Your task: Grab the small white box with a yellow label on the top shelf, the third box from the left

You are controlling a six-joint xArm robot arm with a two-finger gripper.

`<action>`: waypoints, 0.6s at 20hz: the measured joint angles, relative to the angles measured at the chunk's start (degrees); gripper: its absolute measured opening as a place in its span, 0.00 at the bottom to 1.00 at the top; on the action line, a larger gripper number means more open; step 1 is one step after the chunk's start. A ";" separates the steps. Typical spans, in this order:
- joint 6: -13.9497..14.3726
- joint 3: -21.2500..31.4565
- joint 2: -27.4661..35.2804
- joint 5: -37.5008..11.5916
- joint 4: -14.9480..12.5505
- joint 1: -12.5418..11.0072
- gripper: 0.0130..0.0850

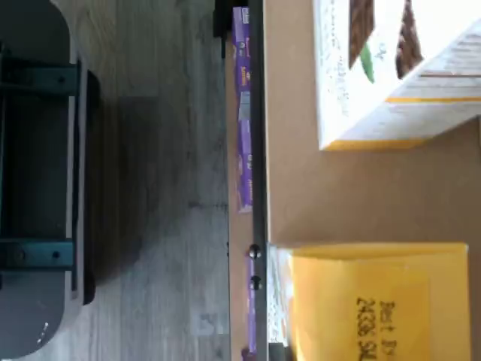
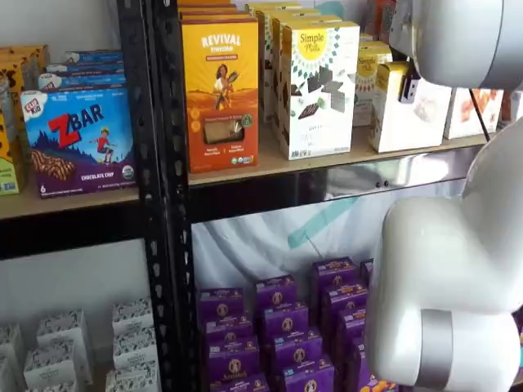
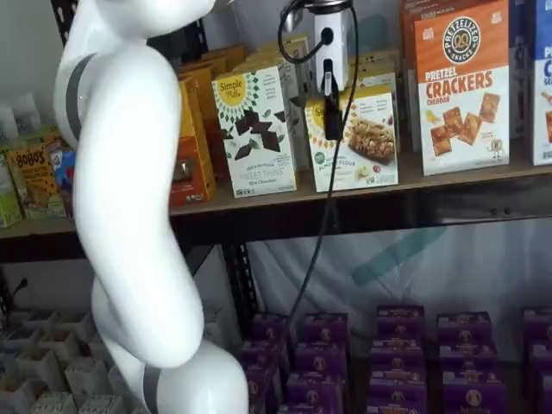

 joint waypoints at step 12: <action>-0.36 5.95 -8.47 5.29 -0.07 -0.79 0.28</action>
